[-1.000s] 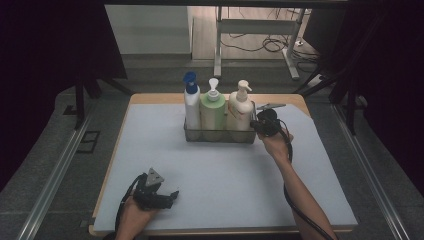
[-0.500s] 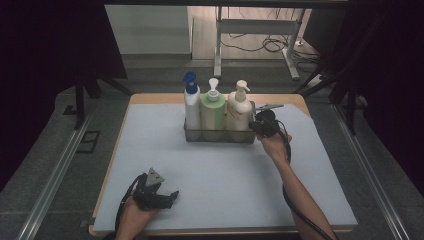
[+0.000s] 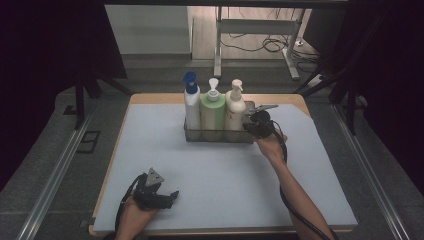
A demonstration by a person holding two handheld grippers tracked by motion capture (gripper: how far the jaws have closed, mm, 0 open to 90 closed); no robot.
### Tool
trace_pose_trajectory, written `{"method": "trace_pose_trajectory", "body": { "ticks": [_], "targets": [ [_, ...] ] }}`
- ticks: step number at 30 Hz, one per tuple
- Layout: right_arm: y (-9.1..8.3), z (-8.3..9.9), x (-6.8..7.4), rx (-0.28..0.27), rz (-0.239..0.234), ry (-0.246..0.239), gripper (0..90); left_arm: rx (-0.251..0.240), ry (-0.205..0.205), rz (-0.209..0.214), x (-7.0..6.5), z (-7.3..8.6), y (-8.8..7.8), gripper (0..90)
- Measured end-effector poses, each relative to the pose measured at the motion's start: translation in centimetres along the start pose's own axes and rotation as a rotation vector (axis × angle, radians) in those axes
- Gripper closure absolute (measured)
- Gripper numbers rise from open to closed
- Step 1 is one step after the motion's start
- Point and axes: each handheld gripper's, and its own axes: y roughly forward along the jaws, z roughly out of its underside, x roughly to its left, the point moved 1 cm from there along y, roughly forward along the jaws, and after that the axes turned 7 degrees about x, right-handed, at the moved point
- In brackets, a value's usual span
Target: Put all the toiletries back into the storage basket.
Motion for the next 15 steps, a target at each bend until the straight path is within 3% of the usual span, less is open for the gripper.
{"method": "trace_pose_trajectory", "body": {
  "ticks": [15],
  "targets": [
    [-0.18, -0.2, 0.69, -0.004, -0.011, -0.018, 89.5, 0.003, 0.002, -0.001, 0.02, 0.0, -0.02, 12.4]
  ]
}}
